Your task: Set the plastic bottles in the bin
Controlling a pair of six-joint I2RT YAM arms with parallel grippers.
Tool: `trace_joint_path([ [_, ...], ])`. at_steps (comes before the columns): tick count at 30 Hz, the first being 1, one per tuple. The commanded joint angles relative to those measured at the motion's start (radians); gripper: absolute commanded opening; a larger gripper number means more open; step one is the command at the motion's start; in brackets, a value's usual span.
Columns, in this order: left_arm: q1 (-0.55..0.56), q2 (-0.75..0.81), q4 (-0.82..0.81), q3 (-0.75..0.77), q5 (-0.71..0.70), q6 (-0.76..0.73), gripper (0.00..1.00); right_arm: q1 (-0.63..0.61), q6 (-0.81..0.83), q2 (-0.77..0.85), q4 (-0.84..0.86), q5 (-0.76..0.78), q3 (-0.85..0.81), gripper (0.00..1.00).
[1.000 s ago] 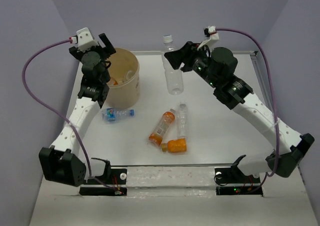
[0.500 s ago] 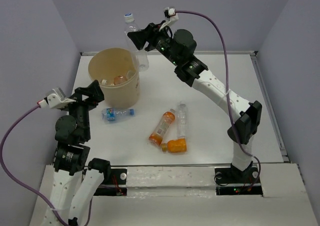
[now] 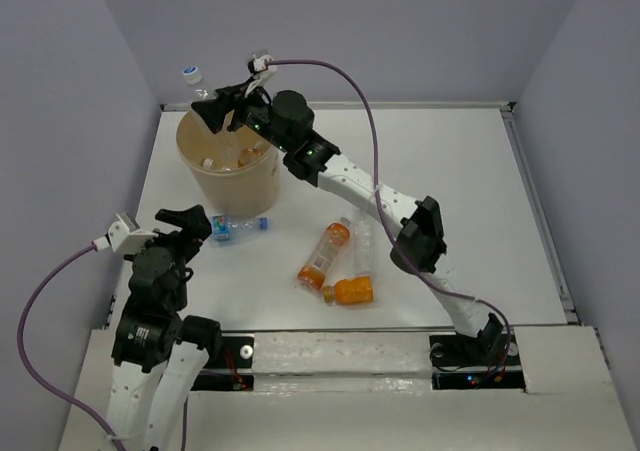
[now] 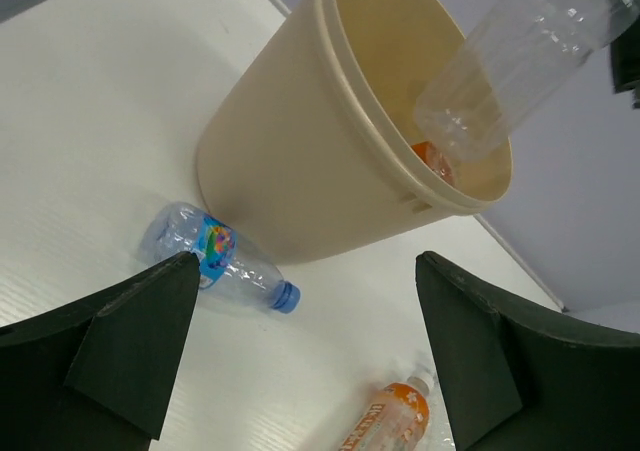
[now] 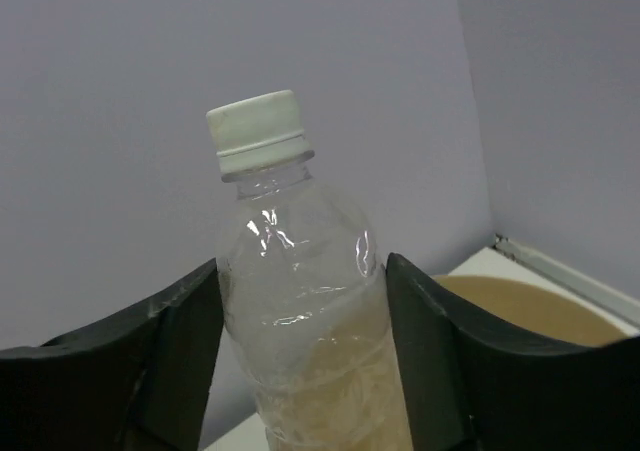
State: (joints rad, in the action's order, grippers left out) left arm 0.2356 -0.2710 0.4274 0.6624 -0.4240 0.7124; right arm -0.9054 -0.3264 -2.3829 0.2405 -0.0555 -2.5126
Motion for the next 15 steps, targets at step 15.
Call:
trace_joint_path([
  [15, 0.001, -0.135, -0.099, -0.279, -0.039, 0.481, 0.99, 0.013, 0.095, 0.512, 0.092, 0.028, 0.705, 0.94],
])
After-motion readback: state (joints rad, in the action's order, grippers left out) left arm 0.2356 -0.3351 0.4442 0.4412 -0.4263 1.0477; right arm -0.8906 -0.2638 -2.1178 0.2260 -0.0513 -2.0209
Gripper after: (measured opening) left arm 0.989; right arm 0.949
